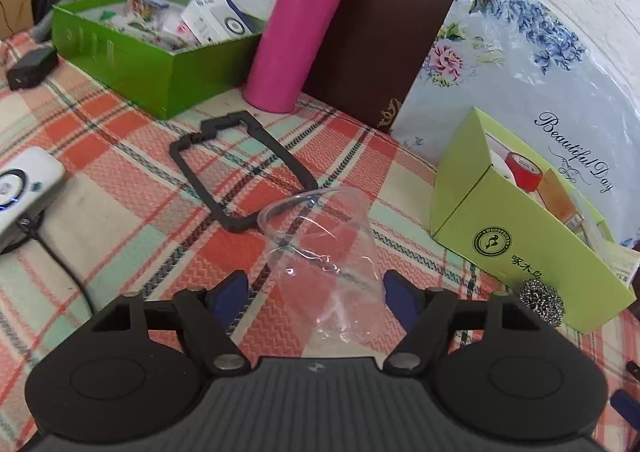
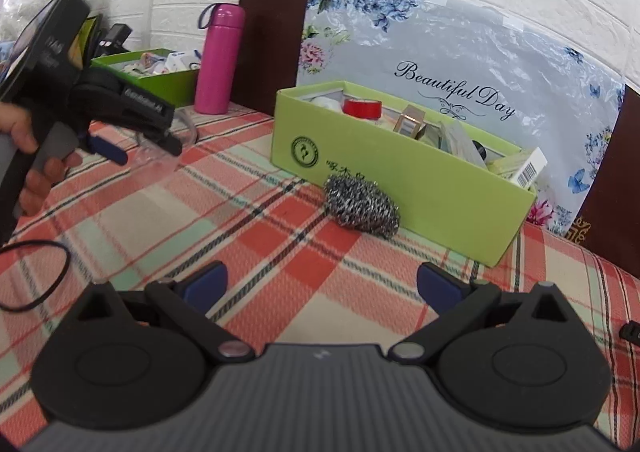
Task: Organize objects
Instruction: 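Grasp the clear plastic cup with the left tool while the right tool grasps the steel wool, then drop the cup and steel wool into the lime-green box, open both tools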
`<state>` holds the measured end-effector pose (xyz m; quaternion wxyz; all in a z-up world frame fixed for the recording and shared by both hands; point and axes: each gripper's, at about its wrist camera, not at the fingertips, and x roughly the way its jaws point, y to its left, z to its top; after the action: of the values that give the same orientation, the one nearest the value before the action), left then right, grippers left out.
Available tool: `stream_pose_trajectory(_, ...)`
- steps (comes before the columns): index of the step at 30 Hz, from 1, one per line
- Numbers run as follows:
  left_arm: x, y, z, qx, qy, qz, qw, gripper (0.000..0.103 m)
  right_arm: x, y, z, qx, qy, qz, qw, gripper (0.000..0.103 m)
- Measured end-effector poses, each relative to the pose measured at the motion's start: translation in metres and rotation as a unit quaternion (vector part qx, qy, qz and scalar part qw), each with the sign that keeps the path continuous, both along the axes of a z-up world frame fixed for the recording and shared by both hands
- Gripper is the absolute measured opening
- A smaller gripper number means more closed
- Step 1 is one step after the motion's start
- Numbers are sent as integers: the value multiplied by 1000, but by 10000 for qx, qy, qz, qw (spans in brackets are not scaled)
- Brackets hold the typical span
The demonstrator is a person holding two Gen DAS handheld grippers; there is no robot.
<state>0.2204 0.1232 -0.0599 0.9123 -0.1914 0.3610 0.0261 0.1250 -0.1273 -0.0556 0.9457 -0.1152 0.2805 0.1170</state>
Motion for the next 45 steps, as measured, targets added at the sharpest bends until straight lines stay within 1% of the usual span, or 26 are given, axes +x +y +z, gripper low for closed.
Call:
stream_pose_trajectory(1,3,2,-4,-82,40,-69,9999,55,10,-1,-1,29,19,-78,10000,103)
stream_pose_trajectory(4,2,1,-5,-32,-60,-264,9996,54,41,-2,-7,68,51,-301,9995,102)
stream_pose_trajectory(8,0,-4,-4,-80,-107,-757,9970,54,77,-1,-19,30,61,-590,9982,95)
stream_pose_trajectory(9,-1,-6,-3,-96,-131,-895,9959,54,84,-3,-21,100,55,-651,9978,94)
stream_pose_trajectory(11,-3,-13,-1,-63,-173,-1152,9932,54,94,-5,-24,249,28,-718,9971,88)
stream_pose_trajectory(13,-3,-22,0,-19,-187,-1329,9909,54,102,-7,-26,376,26,-761,9964,86)
stream_pose_trajectory(15,-2,-30,2,-2,-199,-1502,9885,54,107,-7,-26,468,26,-750,9961,80)
stream_pose_trajectory(16,-2,-34,3,25,-206,-1549,9877,54,108,-7,-26,511,45,-712,9961,68)
stream_pose_trajectory(17,-3,-37,3,48,-212,-1581,9872,54,107,-6,-26,551,77,-676,9962,53)
stream_pose_trajectory(21,-6,-47,4,86,-183,-1709,9851,54,93,-7,-25,465,28,-603,9971,48)
stream_pose_trajectory(23,-10,-54,5,142,-166,-1789,9836,54,83,-12,-22,559,49,-566,9968,45)
stream_pose_trajectory(26,-14,-65,8,182,-173,-1927,9809,54,65,-20,-18,730,115,-513,9959,42)
stream_pose_trajectory(30,-19,-82,20,167,-281,-2141,9763,54,39,-30,-8,847,49,-377,9957,39)
stream_pose_trajectory(34,-21,-103,38,106,-468,-2383,9700,54,20,-43,12,868,-173,-301,9956,39)
stream_pose_trajectory(38,-15,-127,63,176,-720,-2573,9635,54,13,-58,38,902,-530,-329,9940,39)
stream_pose_trajectory(43,15,-149,92,175,-999,-2603,9602,54,28,-77,66,758,-1050,-523,9902,39)
stream_pose_trajectory(45,31,-155,101,282,-1142,-2532,9602,54,40,-84,75,778,-1244,-620,9872,39)
